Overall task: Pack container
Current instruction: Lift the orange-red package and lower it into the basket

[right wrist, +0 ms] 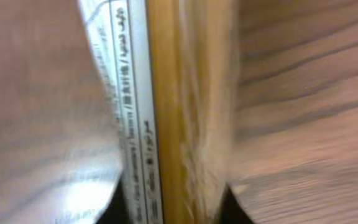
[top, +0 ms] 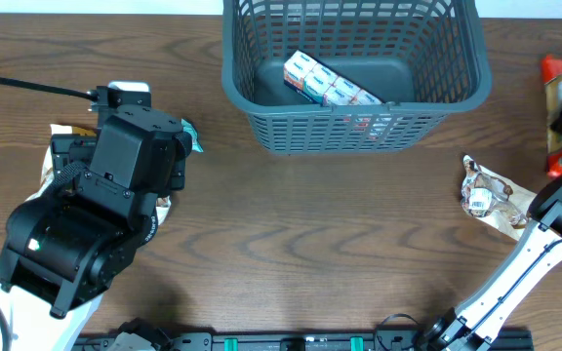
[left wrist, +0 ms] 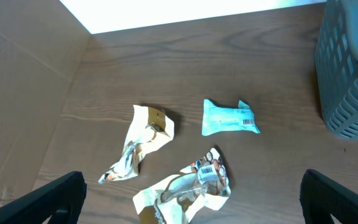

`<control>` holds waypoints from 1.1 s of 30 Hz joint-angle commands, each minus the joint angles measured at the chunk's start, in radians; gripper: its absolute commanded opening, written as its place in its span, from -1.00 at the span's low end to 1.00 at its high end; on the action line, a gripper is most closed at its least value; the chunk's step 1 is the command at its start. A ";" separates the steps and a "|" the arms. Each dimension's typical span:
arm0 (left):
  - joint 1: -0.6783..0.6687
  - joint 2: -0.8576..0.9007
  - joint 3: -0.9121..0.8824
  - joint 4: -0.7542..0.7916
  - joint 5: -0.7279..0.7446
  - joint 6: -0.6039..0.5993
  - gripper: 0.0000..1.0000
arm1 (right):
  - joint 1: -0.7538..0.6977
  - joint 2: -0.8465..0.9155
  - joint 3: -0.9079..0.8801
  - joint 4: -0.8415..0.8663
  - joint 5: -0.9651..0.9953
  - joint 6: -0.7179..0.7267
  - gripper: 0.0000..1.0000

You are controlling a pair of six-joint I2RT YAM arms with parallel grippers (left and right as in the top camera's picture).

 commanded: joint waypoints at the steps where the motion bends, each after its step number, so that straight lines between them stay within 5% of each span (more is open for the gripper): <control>1: 0.005 0.001 -0.005 -0.003 -0.015 0.006 0.97 | 0.003 0.043 -0.011 0.007 -0.030 0.116 -0.98; 11: 0.005 0.001 -0.005 -0.003 -0.015 0.006 0.97 | 0.032 -0.010 0.251 0.090 -0.724 0.328 -0.98; 20: 0.005 0.001 -0.005 -0.003 -0.015 0.006 0.97 | 0.088 -0.098 0.657 0.369 -1.009 0.742 -0.97; 24: 0.005 0.001 -0.005 -0.003 -0.015 0.006 0.97 | 0.143 -0.197 0.660 0.568 -1.134 0.922 -0.97; 33: 0.005 0.001 -0.005 -0.003 -0.015 0.006 0.97 | 0.375 -0.309 0.660 0.634 -1.344 0.915 -0.97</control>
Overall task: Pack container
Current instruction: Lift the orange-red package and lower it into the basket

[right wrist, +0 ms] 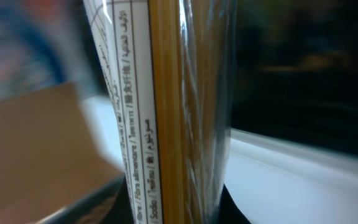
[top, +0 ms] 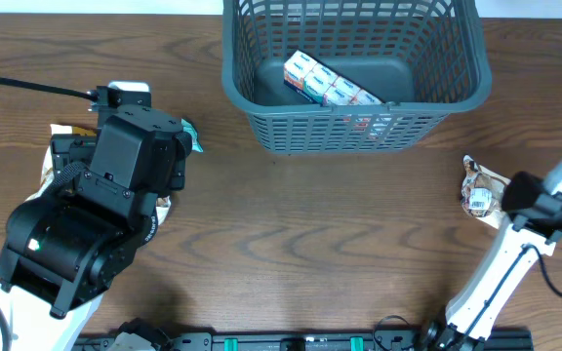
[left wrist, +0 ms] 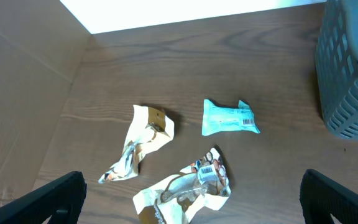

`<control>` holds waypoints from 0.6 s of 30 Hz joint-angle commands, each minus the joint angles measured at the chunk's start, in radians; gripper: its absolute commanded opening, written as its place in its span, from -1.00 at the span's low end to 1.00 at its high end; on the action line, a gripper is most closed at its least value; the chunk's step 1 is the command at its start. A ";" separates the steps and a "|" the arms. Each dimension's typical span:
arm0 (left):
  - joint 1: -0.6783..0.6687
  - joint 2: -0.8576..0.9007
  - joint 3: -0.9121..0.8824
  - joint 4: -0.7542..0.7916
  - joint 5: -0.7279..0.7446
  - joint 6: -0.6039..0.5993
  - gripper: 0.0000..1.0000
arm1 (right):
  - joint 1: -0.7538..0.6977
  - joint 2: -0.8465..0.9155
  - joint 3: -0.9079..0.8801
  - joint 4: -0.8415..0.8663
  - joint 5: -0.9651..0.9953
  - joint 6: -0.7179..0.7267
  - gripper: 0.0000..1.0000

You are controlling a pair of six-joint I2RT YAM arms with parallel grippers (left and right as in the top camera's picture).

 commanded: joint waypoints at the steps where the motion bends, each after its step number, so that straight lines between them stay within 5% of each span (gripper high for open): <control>1: 0.005 0.001 -0.005 -0.003 -0.015 0.006 0.97 | 0.094 -0.024 0.016 -0.009 -0.163 0.022 -0.97; 11: 0.005 0.001 -0.005 -0.003 -0.015 0.006 0.97 | 0.177 -0.022 -0.135 -0.384 -0.266 -0.342 -0.97; 18: 0.005 0.001 -0.005 -0.003 -0.015 0.006 0.97 | 0.182 -0.022 -0.284 -0.606 -0.107 -0.521 -0.97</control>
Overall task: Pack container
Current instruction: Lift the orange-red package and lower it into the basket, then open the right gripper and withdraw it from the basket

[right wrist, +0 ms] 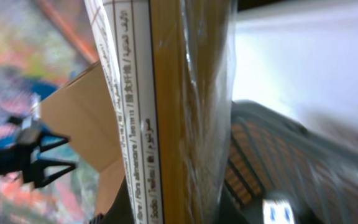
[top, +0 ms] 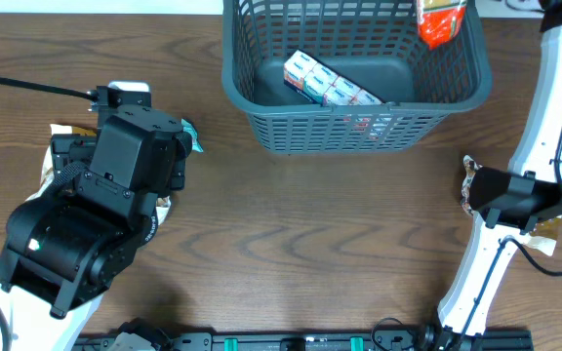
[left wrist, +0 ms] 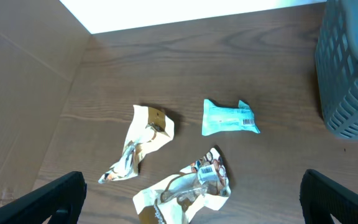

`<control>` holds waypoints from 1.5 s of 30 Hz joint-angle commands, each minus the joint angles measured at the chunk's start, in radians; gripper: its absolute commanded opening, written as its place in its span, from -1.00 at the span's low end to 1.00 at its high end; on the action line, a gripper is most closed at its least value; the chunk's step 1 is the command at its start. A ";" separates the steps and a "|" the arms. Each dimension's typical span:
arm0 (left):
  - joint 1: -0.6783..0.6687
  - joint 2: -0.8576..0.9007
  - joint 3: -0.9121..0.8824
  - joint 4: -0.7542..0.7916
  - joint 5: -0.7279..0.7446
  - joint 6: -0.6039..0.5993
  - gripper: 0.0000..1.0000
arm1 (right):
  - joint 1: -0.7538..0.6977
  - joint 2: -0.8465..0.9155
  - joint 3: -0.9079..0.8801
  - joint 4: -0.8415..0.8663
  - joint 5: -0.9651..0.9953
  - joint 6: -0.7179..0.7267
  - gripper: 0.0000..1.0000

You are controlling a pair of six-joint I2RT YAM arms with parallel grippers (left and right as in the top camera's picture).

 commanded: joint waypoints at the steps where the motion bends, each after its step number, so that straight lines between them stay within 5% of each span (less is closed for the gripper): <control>1: 0.005 0.001 -0.005 -0.003 -0.015 0.006 0.97 | 0.006 -0.017 -0.013 -0.081 0.102 -0.169 -0.99; 13: 0.005 0.001 -0.005 -0.003 -0.015 0.006 0.97 | 0.151 -0.063 -0.013 -0.523 0.905 -0.427 -0.98; 20: 0.005 0.001 -0.005 -0.003 -0.015 0.006 0.97 | 0.217 -0.067 -0.013 -0.612 0.963 -0.614 -0.98; 32: 0.005 0.001 -0.005 -0.003 -0.015 0.006 0.97 | 0.256 -0.067 -0.013 -0.671 1.032 -0.734 -0.96; 34: 0.005 0.001 -0.005 -0.003 -0.015 0.006 0.97 | 0.256 -0.067 -0.013 -0.671 1.032 -0.733 -0.58; 35: 0.005 0.001 -0.005 -0.003 -0.015 0.006 0.97 | 0.256 -0.067 -0.013 -0.670 1.032 -0.733 -0.06; 36: 0.005 0.001 -0.005 -0.003 -0.015 0.006 0.97 | 0.256 -0.067 -0.013 -0.670 1.032 -0.733 0.21; 40: 0.005 0.001 -0.005 -0.003 -0.015 0.006 0.97 | 0.256 -0.067 -0.013 -0.661 1.032 -0.726 0.50; 45: 0.005 0.001 -0.005 -0.003 -0.015 0.006 0.97 | 0.256 -0.067 -0.013 -0.627 1.032 -0.693 0.64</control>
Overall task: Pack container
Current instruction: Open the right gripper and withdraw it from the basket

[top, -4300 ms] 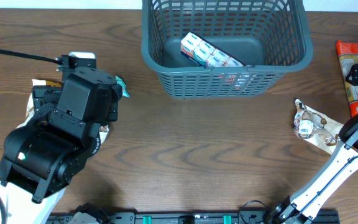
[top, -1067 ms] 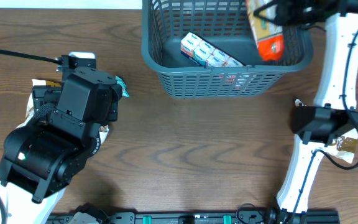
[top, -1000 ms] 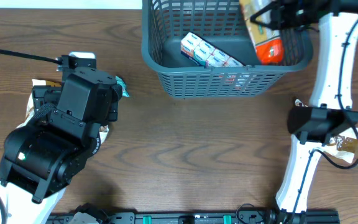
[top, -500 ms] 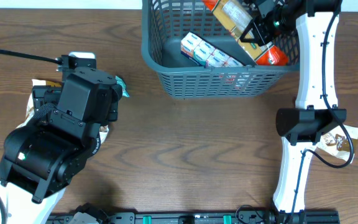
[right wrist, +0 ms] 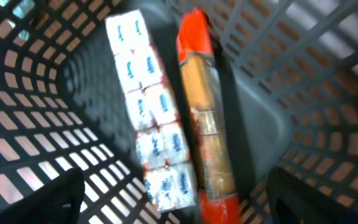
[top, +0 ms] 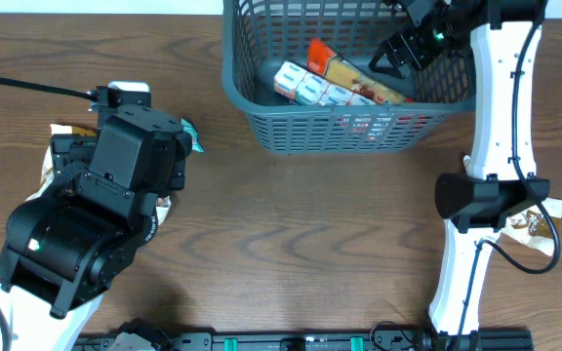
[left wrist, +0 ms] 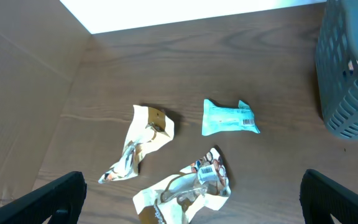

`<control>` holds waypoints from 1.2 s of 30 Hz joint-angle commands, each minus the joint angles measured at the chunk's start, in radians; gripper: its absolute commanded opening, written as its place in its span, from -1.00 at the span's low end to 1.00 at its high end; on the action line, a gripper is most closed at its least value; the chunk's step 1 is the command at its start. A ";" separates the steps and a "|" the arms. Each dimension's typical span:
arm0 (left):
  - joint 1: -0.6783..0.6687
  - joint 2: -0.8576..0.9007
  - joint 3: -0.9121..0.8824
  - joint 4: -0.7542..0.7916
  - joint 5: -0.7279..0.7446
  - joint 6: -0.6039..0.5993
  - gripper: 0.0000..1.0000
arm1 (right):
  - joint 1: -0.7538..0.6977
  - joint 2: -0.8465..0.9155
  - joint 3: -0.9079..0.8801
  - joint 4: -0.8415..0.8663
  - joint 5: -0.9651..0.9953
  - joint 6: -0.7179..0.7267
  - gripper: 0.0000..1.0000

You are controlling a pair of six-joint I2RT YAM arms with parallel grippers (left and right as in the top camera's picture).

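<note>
A grey basket [top: 261, 107] stands at the table's back middle. In it a long spaghetti packet with red ends [top: 354, 76] [right wrist: 207, 143] lies beside a white-and-blue multipack [top: 310, 86] [right wrist: 157, 143]. My right gripper [top: 408, 44] [right wrist: 173, 205] hangs open over the basket's right side, above both packs, holding nothing. My left gripper [left wrist: 191, 205] is open at the table's left, over a crumpled white-brown wrapper [left wrist: 188, 186]. The gripper itself is hidden under the arm in the overhead view.
A second crumpled wrapper [left wrist: 142, 140] and a teal packet [left wrist: 229, 118] lie on the table ahead of the left gripper. Another crumpled wrapper [top: 530, 219] lies at the right edge behind the right arm. The basket's wall [left wrist: 350, 74] shows at the left wrist view's right.
The spaghetti packet was held in my right gripper above the basket's back right. Now it lies in the basket beside the multipack, and the right gripper is open. The left arm is unchanged.
My right gripper was shut on the spaghetti packet at the table's far right edge. Then it was raised off the table with the packet, then above the basket's back right corner. Now the packet rests inside the basket, let go. The left arm stayed still throughout.
</note>
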 commanded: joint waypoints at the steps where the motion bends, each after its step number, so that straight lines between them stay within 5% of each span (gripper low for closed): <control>1: 0.005 0.001 -0.005 -0.003 -0.015 0.006 0.97 | 0.008 -0.027 0.019 0.031 -0.017 0.039 0.64; 8: 0.005 0.001 -0.005 -0.003 -0.015 0.006 0.97 | 0.007 -0.059 0.024 0.209 -0.005 0.150 0.76; 15: 0.005 0.001 -0.005 -0.003 -0.015 0.006 0.97 | -0.029 -0.222 0.025 0.403 0.269 0.236 0.91; 25: 0.005 0.001 -0.005 -0.003 -0.015 0.006 0.97 | -0.352 -0.396 0.025 0.161 0.428 0.312 0.98; 36: 0.005 0.001 -0.005 -0.003 -0.015 0.006 0.97 | -0.598 -0.386 -0.007 -0.063 0.433 0.829 0.99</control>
